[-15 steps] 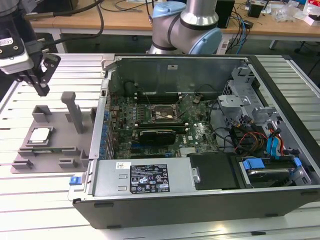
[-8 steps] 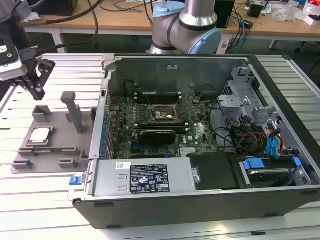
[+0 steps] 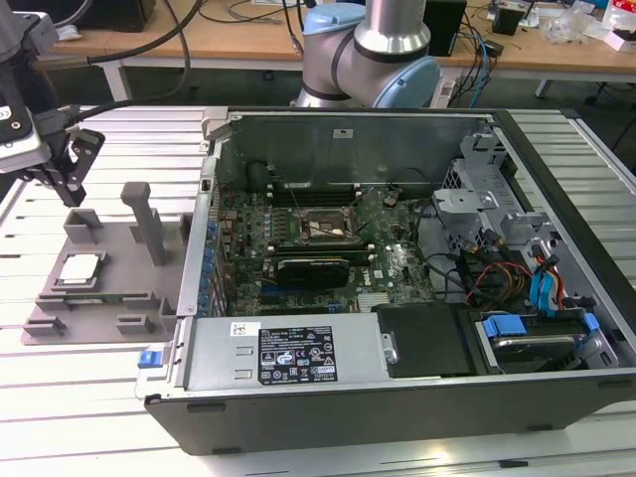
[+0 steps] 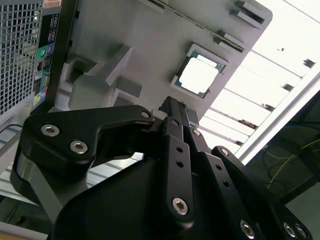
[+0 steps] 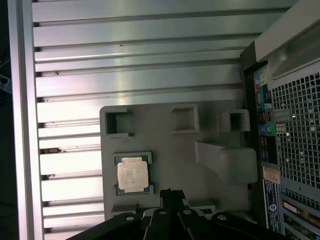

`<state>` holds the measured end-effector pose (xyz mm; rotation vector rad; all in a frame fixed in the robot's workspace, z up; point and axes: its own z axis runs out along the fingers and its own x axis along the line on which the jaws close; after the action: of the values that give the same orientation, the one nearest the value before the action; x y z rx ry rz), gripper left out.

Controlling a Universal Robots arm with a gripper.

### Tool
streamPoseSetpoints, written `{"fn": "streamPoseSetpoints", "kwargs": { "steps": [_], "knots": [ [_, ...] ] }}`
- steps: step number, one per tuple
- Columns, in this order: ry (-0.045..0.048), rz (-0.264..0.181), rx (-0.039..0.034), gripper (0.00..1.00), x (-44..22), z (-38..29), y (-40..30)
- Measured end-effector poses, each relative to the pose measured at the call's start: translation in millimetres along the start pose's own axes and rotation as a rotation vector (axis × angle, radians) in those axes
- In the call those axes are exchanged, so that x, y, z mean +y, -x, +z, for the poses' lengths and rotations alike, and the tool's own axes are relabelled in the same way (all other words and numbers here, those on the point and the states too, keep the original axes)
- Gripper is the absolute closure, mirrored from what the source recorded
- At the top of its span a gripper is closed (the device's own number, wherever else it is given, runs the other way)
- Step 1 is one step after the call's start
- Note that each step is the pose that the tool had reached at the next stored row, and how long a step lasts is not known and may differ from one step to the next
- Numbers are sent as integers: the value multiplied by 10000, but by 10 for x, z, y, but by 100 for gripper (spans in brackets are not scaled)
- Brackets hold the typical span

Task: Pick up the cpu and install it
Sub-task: 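Reach for the cpu, then pick up the cpu and move it towards the insertion slot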

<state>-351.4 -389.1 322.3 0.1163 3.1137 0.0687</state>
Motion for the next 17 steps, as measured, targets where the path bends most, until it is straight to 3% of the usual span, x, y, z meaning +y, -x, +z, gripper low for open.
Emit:
{"fn": "streamPoseSetpoints", "kwargs": {
  "steps": [13, 17],
  "knots": [
    [1, 2, -2, 89, 0, 3, -5],
    [1, 2, -2, 89, -2, 48, -10]
  ]
}}
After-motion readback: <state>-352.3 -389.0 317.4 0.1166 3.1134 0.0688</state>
